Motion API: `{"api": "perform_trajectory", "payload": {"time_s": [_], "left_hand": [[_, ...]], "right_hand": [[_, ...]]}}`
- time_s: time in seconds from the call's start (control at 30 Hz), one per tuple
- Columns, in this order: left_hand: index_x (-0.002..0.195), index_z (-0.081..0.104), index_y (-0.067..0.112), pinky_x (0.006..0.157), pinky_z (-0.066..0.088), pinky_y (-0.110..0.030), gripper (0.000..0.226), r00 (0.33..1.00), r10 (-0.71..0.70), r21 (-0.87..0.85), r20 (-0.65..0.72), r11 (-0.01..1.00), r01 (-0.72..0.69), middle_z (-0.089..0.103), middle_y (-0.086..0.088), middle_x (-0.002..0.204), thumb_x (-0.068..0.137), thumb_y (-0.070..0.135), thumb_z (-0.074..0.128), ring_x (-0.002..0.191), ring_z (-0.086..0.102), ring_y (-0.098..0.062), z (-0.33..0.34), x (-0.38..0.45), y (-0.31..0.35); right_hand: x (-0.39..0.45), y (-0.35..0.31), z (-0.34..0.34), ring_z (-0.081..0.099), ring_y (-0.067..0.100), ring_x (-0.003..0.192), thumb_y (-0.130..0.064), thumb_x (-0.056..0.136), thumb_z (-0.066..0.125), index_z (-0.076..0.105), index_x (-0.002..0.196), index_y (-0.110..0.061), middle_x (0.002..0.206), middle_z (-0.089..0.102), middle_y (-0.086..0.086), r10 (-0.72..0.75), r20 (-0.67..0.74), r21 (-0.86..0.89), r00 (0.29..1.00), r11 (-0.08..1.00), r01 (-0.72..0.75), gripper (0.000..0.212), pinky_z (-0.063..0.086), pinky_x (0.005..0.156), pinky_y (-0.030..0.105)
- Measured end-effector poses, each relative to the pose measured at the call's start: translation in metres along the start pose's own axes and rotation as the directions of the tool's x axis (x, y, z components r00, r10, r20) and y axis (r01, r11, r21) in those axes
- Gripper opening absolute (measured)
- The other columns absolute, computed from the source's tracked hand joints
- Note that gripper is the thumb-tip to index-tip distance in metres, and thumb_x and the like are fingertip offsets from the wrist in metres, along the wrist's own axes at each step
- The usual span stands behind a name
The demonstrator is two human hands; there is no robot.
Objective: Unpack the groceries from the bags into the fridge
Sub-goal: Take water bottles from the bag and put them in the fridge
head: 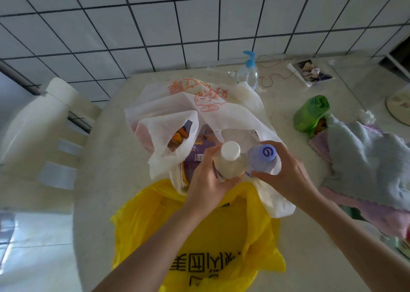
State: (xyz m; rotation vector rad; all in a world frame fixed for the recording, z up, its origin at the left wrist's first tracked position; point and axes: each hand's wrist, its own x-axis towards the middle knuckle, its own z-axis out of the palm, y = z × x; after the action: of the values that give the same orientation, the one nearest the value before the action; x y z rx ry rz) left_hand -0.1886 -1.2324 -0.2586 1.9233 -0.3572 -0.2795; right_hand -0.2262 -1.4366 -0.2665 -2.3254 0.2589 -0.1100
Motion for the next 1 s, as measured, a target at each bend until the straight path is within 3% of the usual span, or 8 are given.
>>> {"api": "perform_trajectory", "payload": {"time_s": [0.1,0.2,0.33,0.4,0.57,0.73,0.87,1.0], "left_hand": [[0.126,0.044,0.034,0.081,0.053,-0.016,0.073,0.993,-0.054,-0.115,-0.110,0.993,0.041,0.059,0.015,0.120,0.067,0.029,0.086,0.112,0.058,0.000,-0.015,-0.026,0.016],[0.128,0.048,0.027,0.081,0.053,-0.017,0.077,0.971,-0.095,-0.209,-0.219,0.977,0.049,0.061,0.017,0.118,0.062,0.031,0.088,0.111,0.059,-0.001,-0.033,-0.058,0.023],[0.119,0.051,0.033,0.082,0.056,-0.028,0.075,0.925,-0.117,-0.246,-0.362,0.969,0.027,0.061,0.019,0.112,0.054,0.042,0.088,0.108,0.062,-0.011,-0.065,-0.109,0.026],[0.112,0.052,0.037,0.081,0.057,-0.031,0.068,0.890,-0.114,-0.210,-0.442,0.977,0.021,0.061,0.021,0.106,0.053,0.044,0.085,0.105,0.061,-0.009,-0.082,-0.142,0.025],[0.109,0.052,0.039,0.082,0.058,-0.040,0.068,0.766,-0.175,-0.183,-0.618,0.980,0.076,0.061,0.020,0.105,0.051,0.045,0.086,0.103,0.061,-0.011,-0.114,-0.237,0.014],[0.105,0.053,0.035,0.080,0.056,-0.029,0.068,0.613,-0.312,-0.254,-0.726,0.950,0.183,0.060,0.024,0.098,0.052,0.030,0.094,0.093,0.059,0.001,-0.129,-0.340,-0.005],[0.100,0.052,0.036,0.072,0.050,-0.012,0.063,0.518,-0.368,-0.288,-0.772,0.929,0.232,0.058,0.028,0.096,0.057,0.019,0.093,0.089,0.057,0.004,-0.133,-0.429,-0.020],[0.101,0.053,0.038,0.075,0.051,-0.014,0.064,0.406,-0.403,-0.305,-0.820,0.909,0.284,0.061,0.025,0.098,0.056,0.020,0.093,0.090,0.059,0.001,-0.132,-0.512,-0.035]], "right_hand": [[-0.018,-0.030,-0.009,0.055,0.003,0.096,-0.038,0.060,0.087,0.052,0.116,-0.035,0.110,0.060,-0.014,-0.108,-0.078,0.086,0.991,0.990,0.114,0.066,0.042,0.081,0.006],[-0.041,-0.059,-0.009,0.060,0.008,0.107,-0.049,0.060,0.081,0.054,0.118,-0.031,0.113,0.061,-0.018,-0.171,-0.068,0.255,0.983,0.950,0.182,0.066,0.053,0.089,0.032],[-0.077,-0.104,0.002,0.059,0.001,0.108,-0.045,0.060,0.080,0.053,0.109,-0.051,0.109,0.062,-0.028,-0.186,-0.022,0.455,0.982,0.873,0.176,0.056,0.051,0.092,0.022],[-0.098,-0.120,0.015,0.061,-0.001,0.104,-0.035,0.055,0.082,0.055,0.107,-0.046,0.106,0.063,-0.028,-0.194,0.025,0.484,0.981,0.860,0.158,0.060,0.052,0.085,0.018],[-0.156,-0.157,0.053,0.062,-0.005,0.097,-0.024,0.054,0.084,0.054,0.108,-0.035,0.101,0.065,-0.026,-0.238,0.136,0.491,0.962,0.859,0.143,0.063,0.049,0.072,0.008],[-0.225,-0.185,0.099,0.061,0.009,0.105,-0.052,0.050,0.082,0.055,0.116,-0.034,0.111,0.063,-0.018,-0.249,0.299,0.424,0.921,0.900,0.105,0.074,0.057,0.082,0.031],[-0.290,-0.210,0.136,0.061,0.009,0.104,-0.036,0.056,0.089,0.053,0.114,-0.040,0.109,0.063,-0.018,-0.314,0.423,0.446,0.850,0.888,0.107,0.069,0.057,0.083,0.039],[-0.350,-0.235,0.171,0.061,0.012,0.107,-0.045,0.054,0.083,0.052,0.118,-0.038,0.112,0.061,-0.016,-0.408,0.524,0.492,0.748,0.861,0.125,0.071,0.056,0.085,0.040]]}}
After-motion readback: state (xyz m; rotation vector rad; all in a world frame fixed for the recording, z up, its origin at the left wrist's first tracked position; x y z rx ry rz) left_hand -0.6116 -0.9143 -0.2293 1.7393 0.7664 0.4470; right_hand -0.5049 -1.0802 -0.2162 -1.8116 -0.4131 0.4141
